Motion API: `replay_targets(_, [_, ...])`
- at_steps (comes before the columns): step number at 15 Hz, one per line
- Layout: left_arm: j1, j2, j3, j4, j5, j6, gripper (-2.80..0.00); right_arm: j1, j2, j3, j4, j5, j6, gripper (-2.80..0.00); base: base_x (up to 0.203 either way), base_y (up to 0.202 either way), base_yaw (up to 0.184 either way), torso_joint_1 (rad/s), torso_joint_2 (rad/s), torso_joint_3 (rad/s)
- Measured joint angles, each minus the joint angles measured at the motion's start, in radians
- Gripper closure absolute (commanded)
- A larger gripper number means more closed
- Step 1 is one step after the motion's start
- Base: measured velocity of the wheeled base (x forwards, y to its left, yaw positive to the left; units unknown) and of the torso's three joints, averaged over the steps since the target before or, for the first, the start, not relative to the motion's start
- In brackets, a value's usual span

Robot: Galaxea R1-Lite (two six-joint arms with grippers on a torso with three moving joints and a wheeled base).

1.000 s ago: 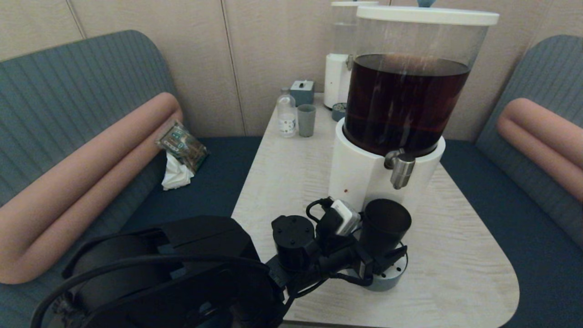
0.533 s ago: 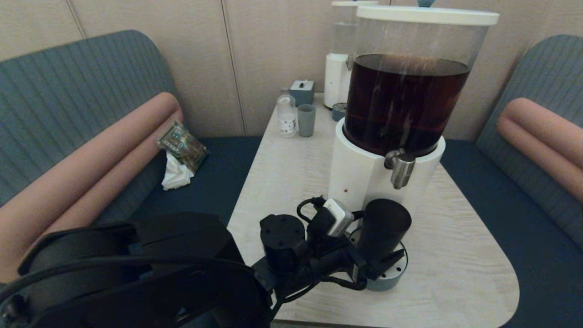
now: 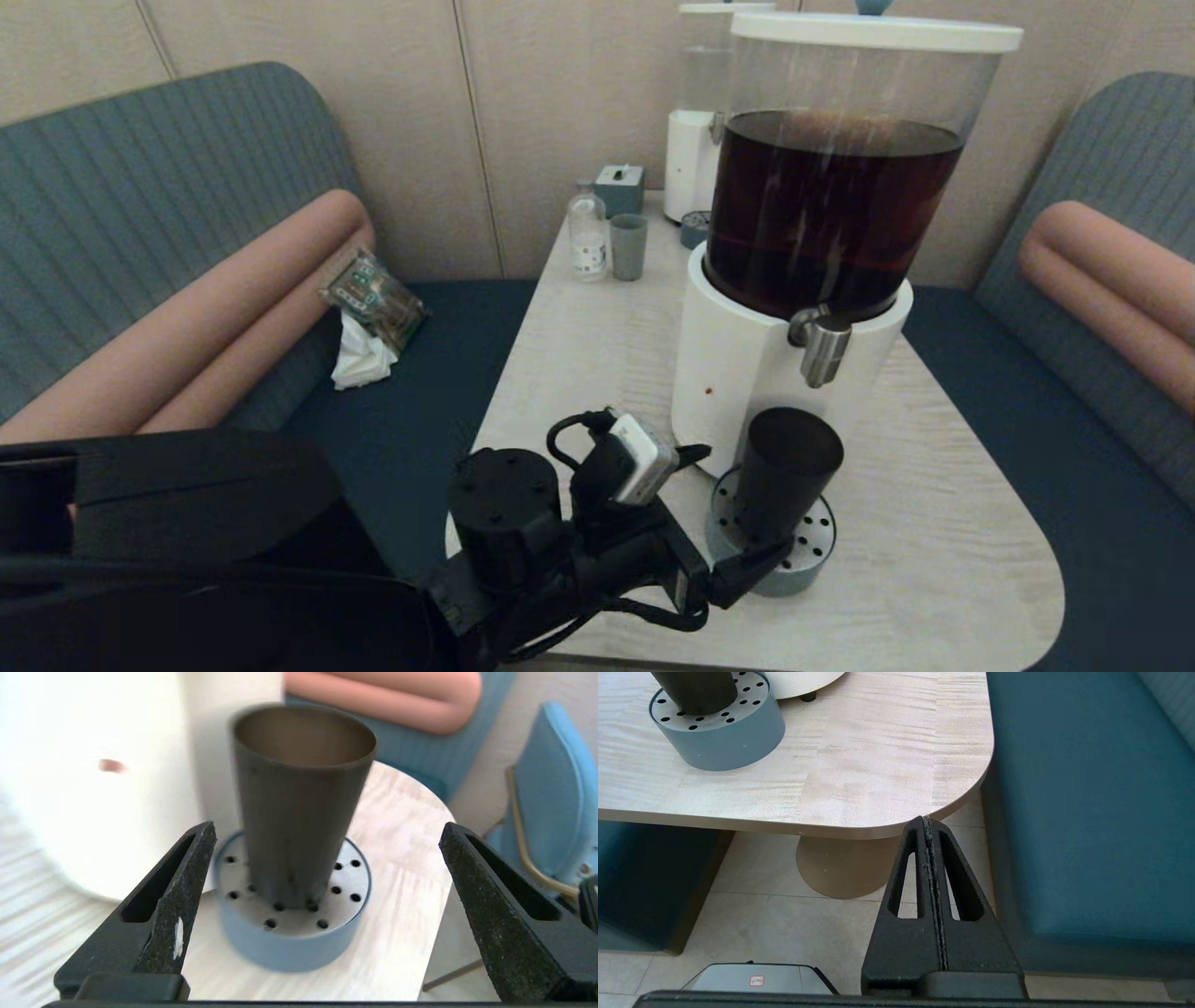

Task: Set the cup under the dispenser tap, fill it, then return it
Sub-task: Place it under the water dispenser, then turn on the faucet

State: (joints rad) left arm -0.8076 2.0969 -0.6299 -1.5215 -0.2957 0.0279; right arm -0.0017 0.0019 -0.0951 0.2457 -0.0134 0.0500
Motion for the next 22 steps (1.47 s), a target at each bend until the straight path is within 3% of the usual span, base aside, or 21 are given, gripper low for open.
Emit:
replay_targets(4, [0.017,-0.125,0.076,0.0,0.077,0.0,-2.8,0.0,0.0,0.0,0.0,0.0,0.0,0.0,0.0,0.0,0.0,0.0,0.0,0.0])
replay_targets(7, [0.055,-0.23,0.142,0.0,0.178,0.002,-2.8,0.0,0.0,0.0,0.0,0.0,0.0,0.0,0.0,0.0,0.0,0.0,0.0,0.0])
replay_targets(9, [0.11,-0.3,0.177,0.0,0.258,0.013,-2.8,0.0,0.0,0.0,0.0,0.0,0.0,0.0,0.0,0.0,0.0,0.0,0.0,0.0])
replay_targets(14, [0.28,-0.476,0.229,0.033,0.313,0.023,-2.8,0.0,0.0,0.0,0.0,0.0,0.0,0.0,0.0,0.0,0.0,0.0,0.0,0.0])
replay_targets(15, [0.304,-0.517,0.232,0.063,0.318,0.023,0.0,0.0,0.0,0.0,0.0,0.0,0.0,0.0,0.0,0.0,0.0,0.0,0.0,0.0])
replay_targets(19, [0.359,-0.715,0.235,0.239,0.39,0.019,0.0,0.0,0.0,0.0,0.0,0.0,0.0,0.0,0.0,0.0,0.0,0.0,0.0,0.0])
replay_targets(22, [0.388,-0.903,0.224,0.439,0.495,0.009,0.0,0.0,0.0,0.0,0.0,0.0,0.0,0.0,0.0,0.0,0.0,0.0,0.0,0.0])
